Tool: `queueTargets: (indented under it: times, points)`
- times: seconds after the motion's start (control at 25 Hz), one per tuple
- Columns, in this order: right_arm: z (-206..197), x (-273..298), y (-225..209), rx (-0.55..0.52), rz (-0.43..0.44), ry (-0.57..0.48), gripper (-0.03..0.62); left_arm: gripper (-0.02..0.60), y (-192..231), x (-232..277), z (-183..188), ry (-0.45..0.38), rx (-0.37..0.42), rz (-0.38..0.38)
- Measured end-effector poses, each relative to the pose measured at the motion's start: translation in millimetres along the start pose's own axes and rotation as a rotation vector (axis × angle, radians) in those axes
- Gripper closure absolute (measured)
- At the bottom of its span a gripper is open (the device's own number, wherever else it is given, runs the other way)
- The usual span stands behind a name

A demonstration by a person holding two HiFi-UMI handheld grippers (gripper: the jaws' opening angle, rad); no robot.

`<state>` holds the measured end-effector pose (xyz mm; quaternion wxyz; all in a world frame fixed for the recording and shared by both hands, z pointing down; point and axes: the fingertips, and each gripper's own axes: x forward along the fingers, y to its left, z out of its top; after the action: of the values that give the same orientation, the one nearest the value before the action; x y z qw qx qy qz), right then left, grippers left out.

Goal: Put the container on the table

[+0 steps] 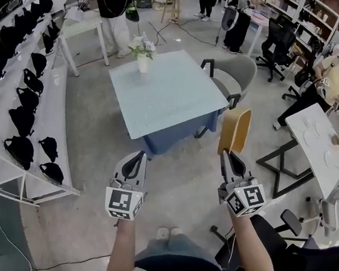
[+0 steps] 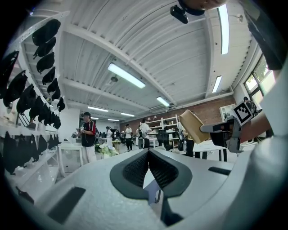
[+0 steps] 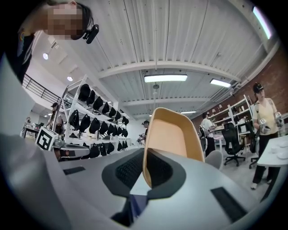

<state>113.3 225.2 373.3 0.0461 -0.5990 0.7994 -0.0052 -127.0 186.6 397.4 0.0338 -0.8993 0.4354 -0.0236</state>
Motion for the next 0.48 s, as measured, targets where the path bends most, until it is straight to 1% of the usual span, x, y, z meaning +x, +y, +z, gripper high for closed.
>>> queueTargets:
  times: [0.24,0.48]
  points:
    - [-4.4,-3.2,13.3,-0.003,-0.014,-0.004,0.579,0.58,6.4,-6.6,3.1,-0.012,0.009,-0.014]
    - [-3.8,2.5,19.5,-0.009,0.0,-0.007,0.579,0.58,13.8,-8.9,5.3,-0.016,0.018,-0.01]
